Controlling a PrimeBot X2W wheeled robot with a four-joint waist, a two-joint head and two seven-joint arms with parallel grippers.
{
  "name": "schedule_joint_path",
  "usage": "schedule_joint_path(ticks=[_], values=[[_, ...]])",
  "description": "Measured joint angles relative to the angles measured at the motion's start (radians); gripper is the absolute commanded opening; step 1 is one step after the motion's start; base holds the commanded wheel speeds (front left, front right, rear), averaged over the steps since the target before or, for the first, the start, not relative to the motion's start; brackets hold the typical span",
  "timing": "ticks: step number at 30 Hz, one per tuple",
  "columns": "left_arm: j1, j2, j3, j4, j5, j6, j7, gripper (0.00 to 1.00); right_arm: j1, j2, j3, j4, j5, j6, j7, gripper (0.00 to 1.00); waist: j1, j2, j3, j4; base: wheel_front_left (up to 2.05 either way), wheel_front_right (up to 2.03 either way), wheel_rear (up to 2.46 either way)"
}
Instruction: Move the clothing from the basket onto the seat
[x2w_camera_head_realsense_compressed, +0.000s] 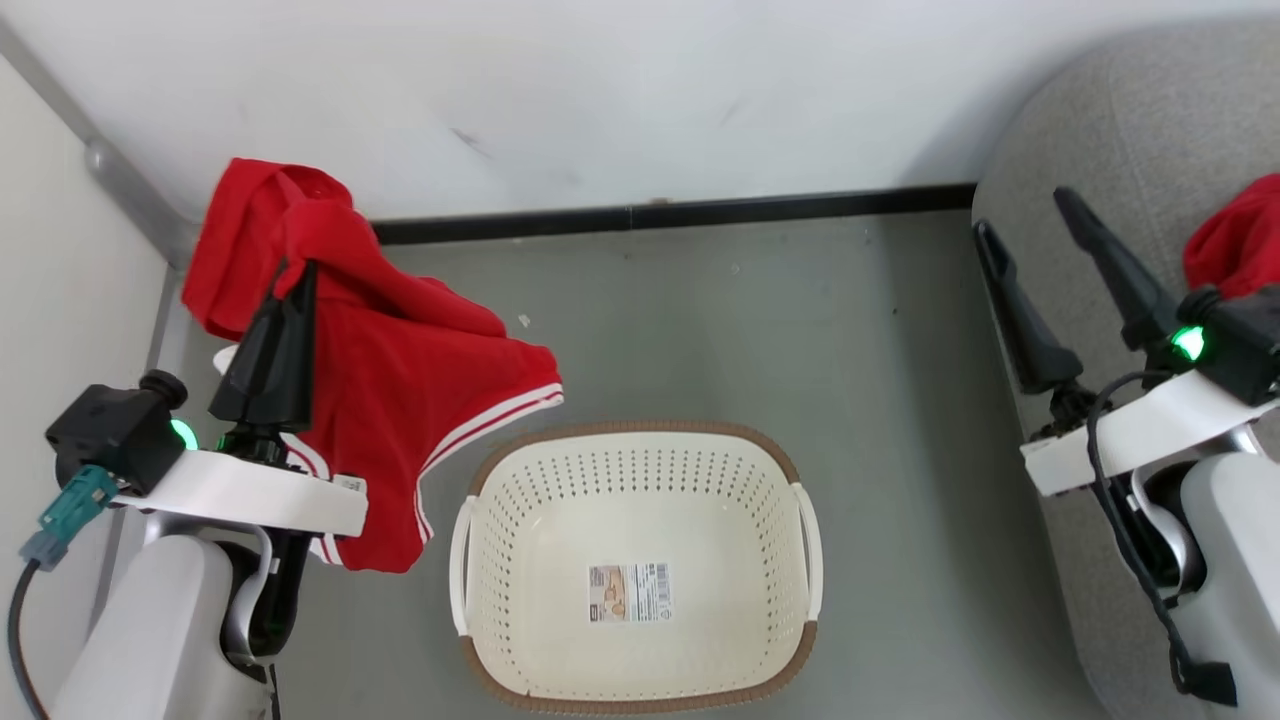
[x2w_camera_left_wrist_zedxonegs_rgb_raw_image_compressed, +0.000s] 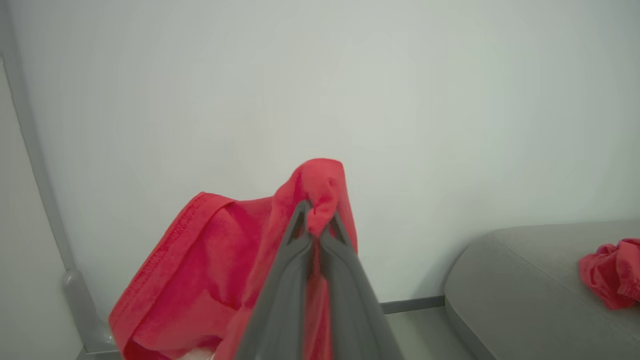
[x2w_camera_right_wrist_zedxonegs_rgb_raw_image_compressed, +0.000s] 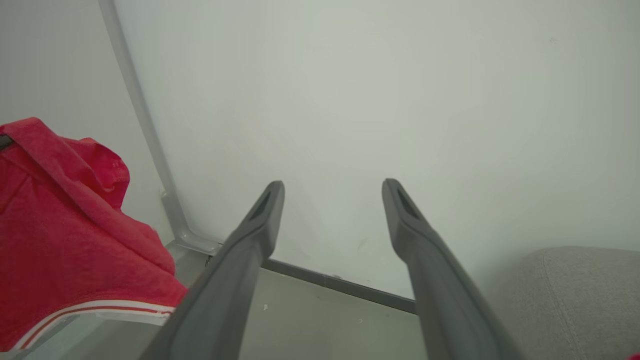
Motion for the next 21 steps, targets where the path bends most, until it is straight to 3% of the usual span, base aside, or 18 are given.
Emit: schedule_joint_path(ticks=[21], values=[[0.024, 0.029, 0.003, -0.142, 0.054, 0.018, -0.003, 0.0, 0.106, -0.001, 0.044, 0.019, 0.042, 0.0, 0.0, 1.0, -0.0001, 0.0, -0.123, -0.008, 0.0, 0.0, 0.0]])
